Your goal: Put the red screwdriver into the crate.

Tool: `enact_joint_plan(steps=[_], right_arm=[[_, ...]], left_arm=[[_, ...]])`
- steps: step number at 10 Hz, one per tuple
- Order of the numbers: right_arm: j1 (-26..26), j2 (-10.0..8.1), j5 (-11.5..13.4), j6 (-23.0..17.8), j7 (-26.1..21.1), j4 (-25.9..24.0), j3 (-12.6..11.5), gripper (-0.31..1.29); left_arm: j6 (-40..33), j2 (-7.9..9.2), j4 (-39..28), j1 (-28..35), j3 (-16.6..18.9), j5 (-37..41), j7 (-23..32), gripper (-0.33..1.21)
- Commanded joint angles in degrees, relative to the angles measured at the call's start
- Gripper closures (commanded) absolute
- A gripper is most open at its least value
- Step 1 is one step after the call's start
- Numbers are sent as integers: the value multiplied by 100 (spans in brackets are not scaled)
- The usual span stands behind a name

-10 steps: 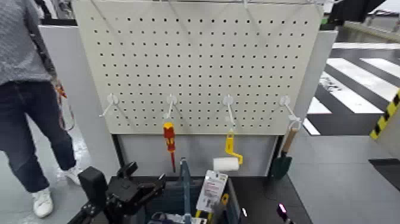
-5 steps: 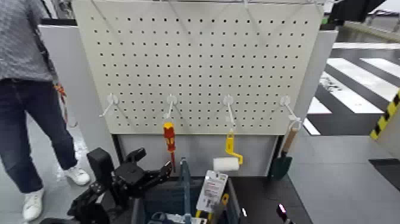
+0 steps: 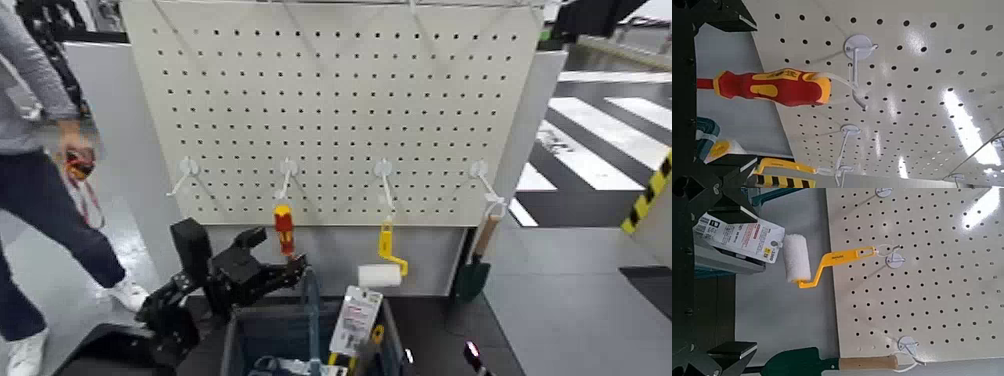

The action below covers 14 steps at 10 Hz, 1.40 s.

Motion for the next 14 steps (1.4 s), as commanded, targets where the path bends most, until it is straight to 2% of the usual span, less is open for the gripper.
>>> enact_joint_plan(steps=[1,4,6,7,8,11,14], right_arm=[[-3,0,-2,-11,0,9,12,16],[-21,9,-20,-46,-9,44,29,16],[-21,9,-20,-46,0,44,29,16],[-21,9,-20,-46,0,44,29,16],[-21,0,-20,-55,0,44,29,16],[-21,0,-20,-55,0,44,20,16],[-21,0,-20,-55,0,44,20,16]], left_arm=[[148,7,264,-264,-110,69,-171,13],[201,34,449,-475,-163,166,-311,13],[236,25,519,-510,-181,228,-373,23],[271,25,519,-510,-189,228,-399,59],[245,25,519,-510,-181,228,-390,102],[157,7,519,-466,-189,280,-382,119],[131,-1,484,-396,-128,316,-373,119]])
